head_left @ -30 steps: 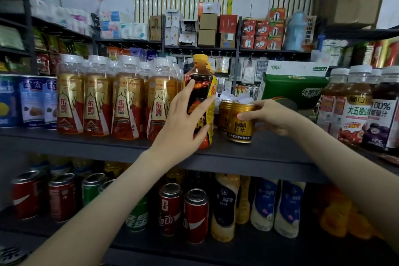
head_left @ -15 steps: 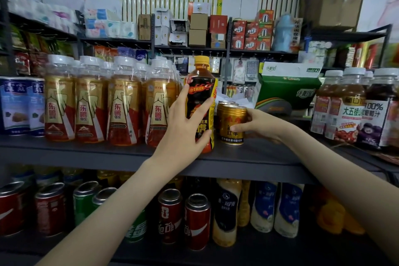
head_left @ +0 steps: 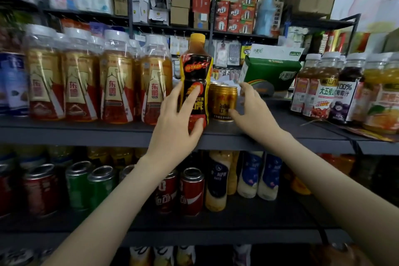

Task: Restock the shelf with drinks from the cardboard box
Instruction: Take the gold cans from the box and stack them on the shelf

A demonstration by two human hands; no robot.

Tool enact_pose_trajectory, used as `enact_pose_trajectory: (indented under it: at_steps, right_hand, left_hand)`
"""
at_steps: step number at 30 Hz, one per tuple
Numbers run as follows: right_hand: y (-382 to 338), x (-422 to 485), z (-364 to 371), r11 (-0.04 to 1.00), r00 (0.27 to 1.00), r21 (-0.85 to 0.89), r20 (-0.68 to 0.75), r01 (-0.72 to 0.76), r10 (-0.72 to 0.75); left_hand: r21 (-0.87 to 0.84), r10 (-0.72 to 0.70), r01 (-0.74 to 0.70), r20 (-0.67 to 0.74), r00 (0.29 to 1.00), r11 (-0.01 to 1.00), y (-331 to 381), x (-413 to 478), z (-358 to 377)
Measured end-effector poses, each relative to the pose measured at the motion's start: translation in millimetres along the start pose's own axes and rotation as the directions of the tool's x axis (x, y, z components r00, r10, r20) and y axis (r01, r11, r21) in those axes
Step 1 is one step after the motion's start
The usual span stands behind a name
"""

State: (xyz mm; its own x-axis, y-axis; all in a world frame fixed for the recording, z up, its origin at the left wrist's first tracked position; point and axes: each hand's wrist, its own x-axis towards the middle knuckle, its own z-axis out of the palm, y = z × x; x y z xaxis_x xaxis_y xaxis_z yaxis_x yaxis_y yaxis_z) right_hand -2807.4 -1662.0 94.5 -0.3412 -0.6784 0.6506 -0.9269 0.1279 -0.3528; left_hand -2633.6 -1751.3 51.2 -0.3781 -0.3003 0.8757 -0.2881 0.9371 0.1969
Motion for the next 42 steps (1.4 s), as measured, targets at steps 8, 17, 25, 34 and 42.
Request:
enact_pose_trajectory:
  at_steps: [8,17,25,34,42]
  right_hand:
    - [-79,-151,39,0.925,0.939,0.164,-0.013,0.342,-0.345]
    - [-143,-327,174,0.876,0.667,0.431,0.589,0.217,-0.456]
    - [-255,-431,273,0.831,0.303,0.528,0.774,0.177,-0.556]
    - [-400,-509,456,0.866,-0.071,0.477,0.879,0.151,-0.471]
    - [-504,-592,653,0.901,-0.289,0.332,0.924,0.280,-0.251]
  left_hand:
    - [-0.096,-0.163,0.167,0.051,0.985,0.981,15,-143,-55]
    - [0.272,-0.754,0.707,0.329,0.569,0.653,25,-395,-149]
    - [0.585,-0.963,0.811,0.227,-0.147,0.014,7,-591,-281]
    - [0.535,-0.941,0.780,-0.098,-0.323,-0.324,-76,-734,-404]
    - [0.546,-0.763,0.649,0.027,-0.645,-0.530,-267,-865,-454]
